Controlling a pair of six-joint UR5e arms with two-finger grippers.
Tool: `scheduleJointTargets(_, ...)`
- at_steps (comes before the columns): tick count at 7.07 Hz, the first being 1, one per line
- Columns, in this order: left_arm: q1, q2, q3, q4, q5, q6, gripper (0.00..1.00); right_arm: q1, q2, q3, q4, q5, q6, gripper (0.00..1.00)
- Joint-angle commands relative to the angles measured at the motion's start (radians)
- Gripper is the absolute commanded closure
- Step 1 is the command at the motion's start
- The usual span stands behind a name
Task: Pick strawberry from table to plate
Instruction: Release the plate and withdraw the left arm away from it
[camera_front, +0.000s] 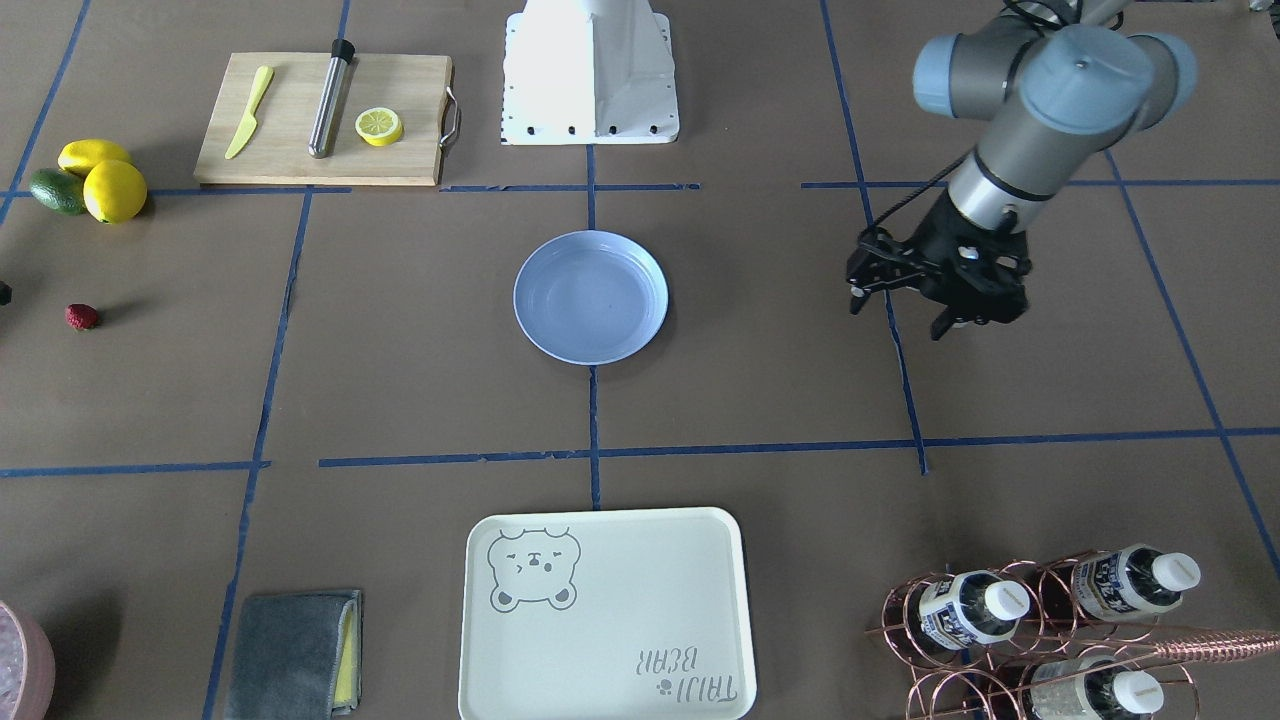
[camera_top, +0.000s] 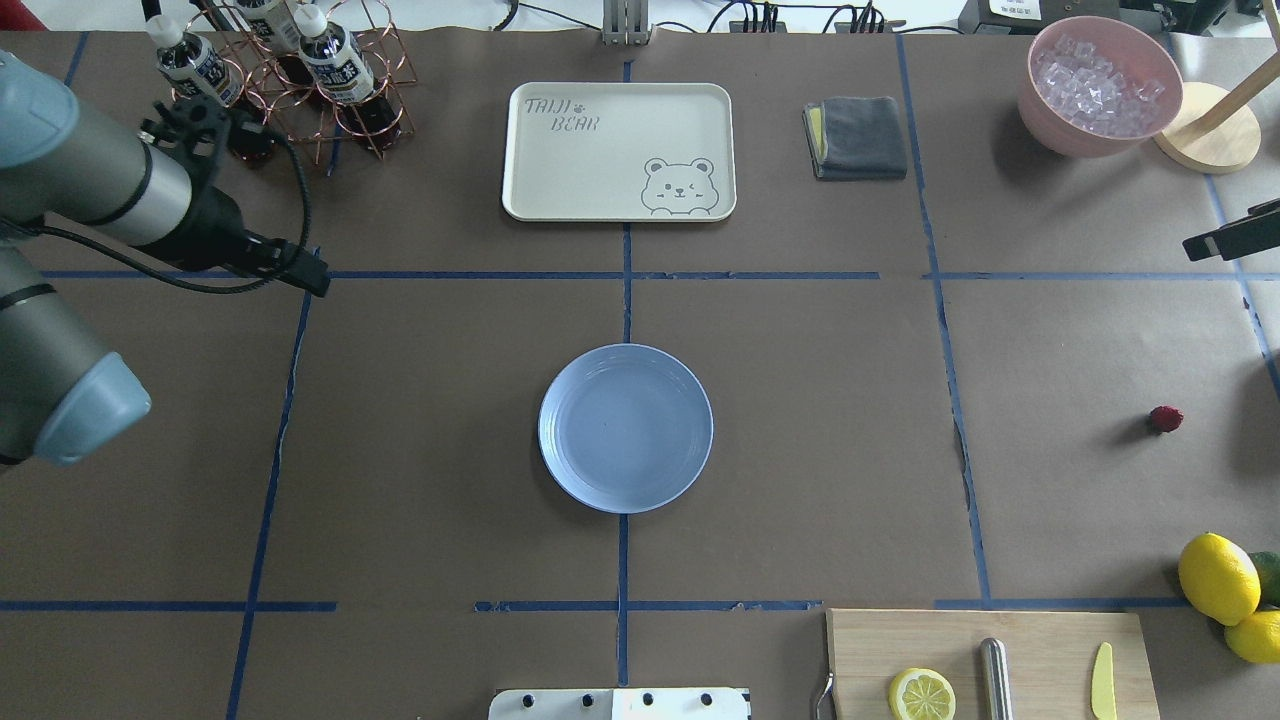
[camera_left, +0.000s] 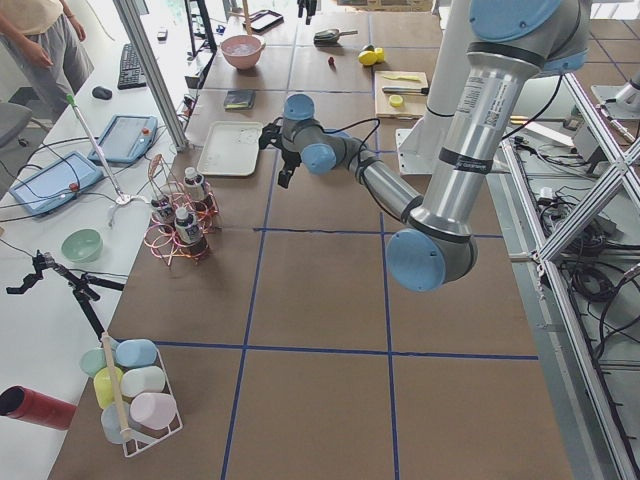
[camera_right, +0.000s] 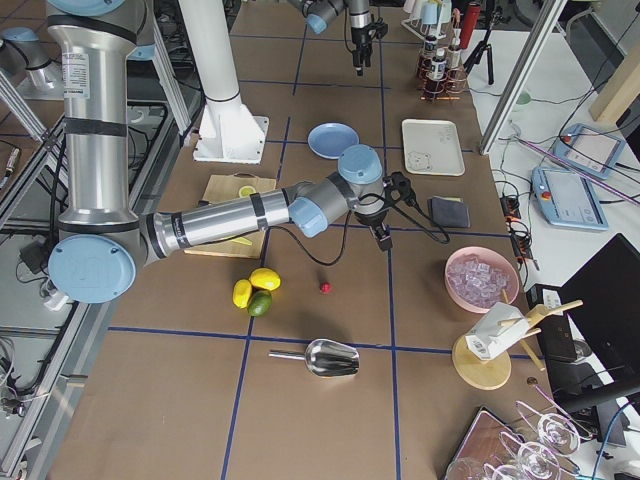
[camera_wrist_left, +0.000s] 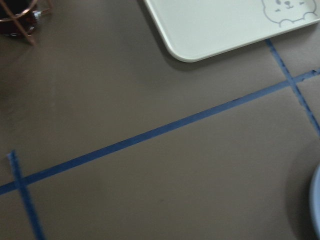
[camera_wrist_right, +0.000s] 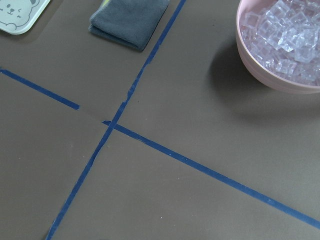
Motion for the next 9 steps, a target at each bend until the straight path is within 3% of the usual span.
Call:
scheduleJointTargets(1,-0.24,0.057,0.047,0.164,-0.047,0.308,0.0,-0.012,0.001,0.003,0.008,0.0,0.012,0.0)
scheduleJointTargets(4,-0.518,0.283,0.099,0.169,-0.051,0.849,0.0,-0.015,0.0,0.002,0.006,-0.003,0.011,0.0)
scheduleJointTargets(5,-0.613,0.369,0.1,0.16,-0.068,0.893,0.0,-0.015,0.0,0.002,0.006,-0.004,0.011,0.0)
scheduleJointTargets(6,-0.651,0.388,0.092,0.175,-0.085,0.891,0.0,-0.015,0.0,0.002,0.006,-0.006,0.011,0.0)
scheduleJointTargets(9,-0.653,0.39,0.123,0.18,-0.082,0.877,0.0,-0.017,-0.031,0.002,0.006,-0.007,0.017,0.0)
